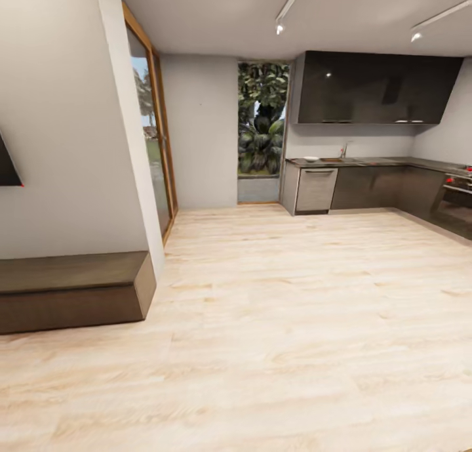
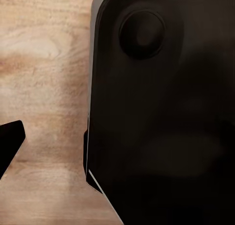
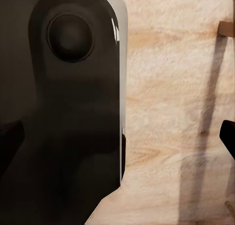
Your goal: In the kitchen, take the Vidalia onion out of the sink, dice it on the chopping board with the paring knife, put the diced onion into the bowl on the countertop, then place both the paring knife and the chopping board into the sink.
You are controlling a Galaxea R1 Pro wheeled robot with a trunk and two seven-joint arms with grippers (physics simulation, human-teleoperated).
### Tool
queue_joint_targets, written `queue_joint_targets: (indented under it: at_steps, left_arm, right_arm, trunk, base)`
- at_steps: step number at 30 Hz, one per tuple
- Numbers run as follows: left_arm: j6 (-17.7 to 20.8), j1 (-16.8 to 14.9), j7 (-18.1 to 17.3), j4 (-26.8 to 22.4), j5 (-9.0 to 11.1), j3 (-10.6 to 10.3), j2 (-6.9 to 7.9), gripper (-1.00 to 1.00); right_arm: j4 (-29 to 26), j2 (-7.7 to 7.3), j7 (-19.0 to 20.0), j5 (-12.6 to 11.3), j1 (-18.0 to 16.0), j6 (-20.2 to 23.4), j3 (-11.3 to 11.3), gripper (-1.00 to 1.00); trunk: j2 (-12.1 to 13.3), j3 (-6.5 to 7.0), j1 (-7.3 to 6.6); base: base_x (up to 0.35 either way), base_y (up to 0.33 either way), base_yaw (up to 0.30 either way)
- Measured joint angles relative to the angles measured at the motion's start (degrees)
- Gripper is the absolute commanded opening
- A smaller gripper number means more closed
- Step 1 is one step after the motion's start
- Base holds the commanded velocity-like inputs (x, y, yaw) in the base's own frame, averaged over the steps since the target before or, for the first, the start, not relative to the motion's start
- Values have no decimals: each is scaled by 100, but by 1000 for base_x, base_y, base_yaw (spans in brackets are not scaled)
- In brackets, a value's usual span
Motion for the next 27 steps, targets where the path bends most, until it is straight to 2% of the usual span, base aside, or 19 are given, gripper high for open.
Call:
queue_joint_targets:
  at_steps: [5,18,27]
  left_arm:
    - [0,0,0,-1,0,-1,-3,100]
    - [0,1,0,-1,0,0,-14,100]
    - [0,0,0,0,0,7,-43,100]
  right_arm:
    - [0,0,0,0,0,1,0,100]
    - [0,0,0,0,-1,0,0,100]
    - [0,0,1,0,3,-1,0,100]
  trunk:
    - [0,0,0]
    - [0,0,0]
    - [0,0,0]
  base:
    - [343,0,-238]
    - [342,0,-21]
    - [342,0,-228]
